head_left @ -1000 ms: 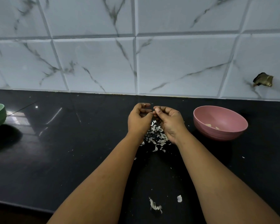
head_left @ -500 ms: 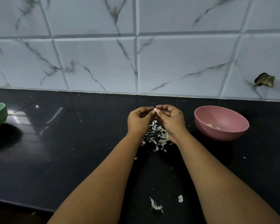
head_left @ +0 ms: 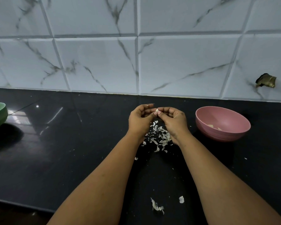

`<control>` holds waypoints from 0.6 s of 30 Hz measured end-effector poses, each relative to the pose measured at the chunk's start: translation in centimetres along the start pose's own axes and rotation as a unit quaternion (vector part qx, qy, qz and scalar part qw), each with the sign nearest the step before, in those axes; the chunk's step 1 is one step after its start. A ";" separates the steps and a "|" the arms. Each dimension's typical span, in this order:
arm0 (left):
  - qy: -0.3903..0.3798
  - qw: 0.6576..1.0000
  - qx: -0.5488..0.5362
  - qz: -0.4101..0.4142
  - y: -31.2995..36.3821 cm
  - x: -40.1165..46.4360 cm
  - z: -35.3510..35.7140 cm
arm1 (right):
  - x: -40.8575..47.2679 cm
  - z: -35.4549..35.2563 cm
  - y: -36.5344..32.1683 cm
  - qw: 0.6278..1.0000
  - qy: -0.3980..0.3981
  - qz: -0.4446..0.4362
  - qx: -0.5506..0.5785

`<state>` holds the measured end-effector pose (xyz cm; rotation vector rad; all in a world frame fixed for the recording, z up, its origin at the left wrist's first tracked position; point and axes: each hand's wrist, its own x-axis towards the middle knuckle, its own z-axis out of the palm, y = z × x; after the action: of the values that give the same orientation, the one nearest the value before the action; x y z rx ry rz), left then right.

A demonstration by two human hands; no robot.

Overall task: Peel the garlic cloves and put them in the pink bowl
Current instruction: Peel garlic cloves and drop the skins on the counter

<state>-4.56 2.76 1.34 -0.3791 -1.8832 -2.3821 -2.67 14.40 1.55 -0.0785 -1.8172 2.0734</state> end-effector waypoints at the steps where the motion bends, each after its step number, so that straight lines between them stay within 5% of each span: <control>1: -0.003 1.000 0.002 0.004 0.0 0.0 0.0 | 0.0 0.0 -0.1 1.000 0.002 0.003 0.004; 12: -0.009 1.000 -0.001 -0.011 -0.5 0.4 0.1 | 0.2 -0.3 -0.5 0.992 0.009 0.084 0.097; 18: -0.008 0.996 -0.069 -0.057 -0.3 0.5 0.0 | -0.2 -0.1 -0.4 0.998 -0.023 0.030 0.048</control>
<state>-5.14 2.89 1.19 -0.3075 -1.7977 -2.5999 -2.36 14.50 1.87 -0.0614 -1.7578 2.2180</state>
